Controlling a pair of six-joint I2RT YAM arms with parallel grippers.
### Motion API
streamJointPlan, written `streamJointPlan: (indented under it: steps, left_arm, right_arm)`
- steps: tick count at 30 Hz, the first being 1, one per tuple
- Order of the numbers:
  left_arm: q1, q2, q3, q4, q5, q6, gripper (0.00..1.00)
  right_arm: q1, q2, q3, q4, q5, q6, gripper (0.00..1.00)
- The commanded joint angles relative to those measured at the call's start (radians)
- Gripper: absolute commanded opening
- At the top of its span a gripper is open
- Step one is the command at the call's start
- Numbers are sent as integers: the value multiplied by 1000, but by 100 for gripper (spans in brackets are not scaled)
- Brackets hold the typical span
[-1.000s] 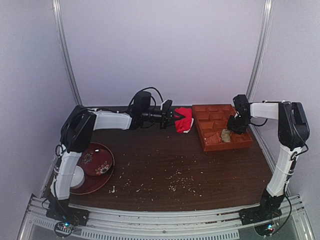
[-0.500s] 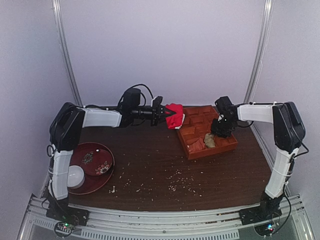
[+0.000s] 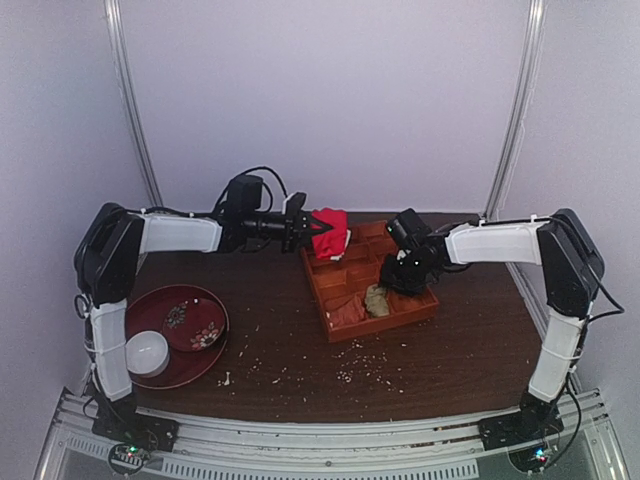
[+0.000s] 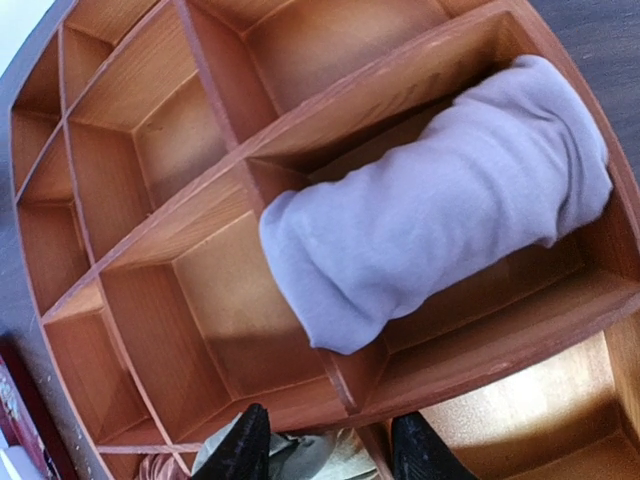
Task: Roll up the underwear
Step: Move the storage box to the center of the board, then place the underwear in the storage box.
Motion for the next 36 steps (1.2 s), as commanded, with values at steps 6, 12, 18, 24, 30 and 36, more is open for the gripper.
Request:
streamJointPlan:
  steps: [6,12,18,24,30,36]
  left_arm:
    - [9,-167,29,-402,-136,217,0]
    - [-41,-180,-19,-463,-238,191,0]
    - [-112,-133,-42,-401,-384,52,0]
    - [-160,-83,-17,-394,-540,-33,0]
    - [-183,-28,1,-422,-661,-90,0]
    - [-194,29,58,-396,-692,-98,0]
  right_arm:
    - [24,-88,86,-41,91,-22,46]
    - [1,-147,103,-47,104,-95,48]
    - [-49,-190,76,-34,100,-151,49]
    - [-92,-234,6,-12,74,-187,49]
    - [-127,-273,-48,15,35,-205,48]
    - [-150,-294,-99,42,2,-211,48]
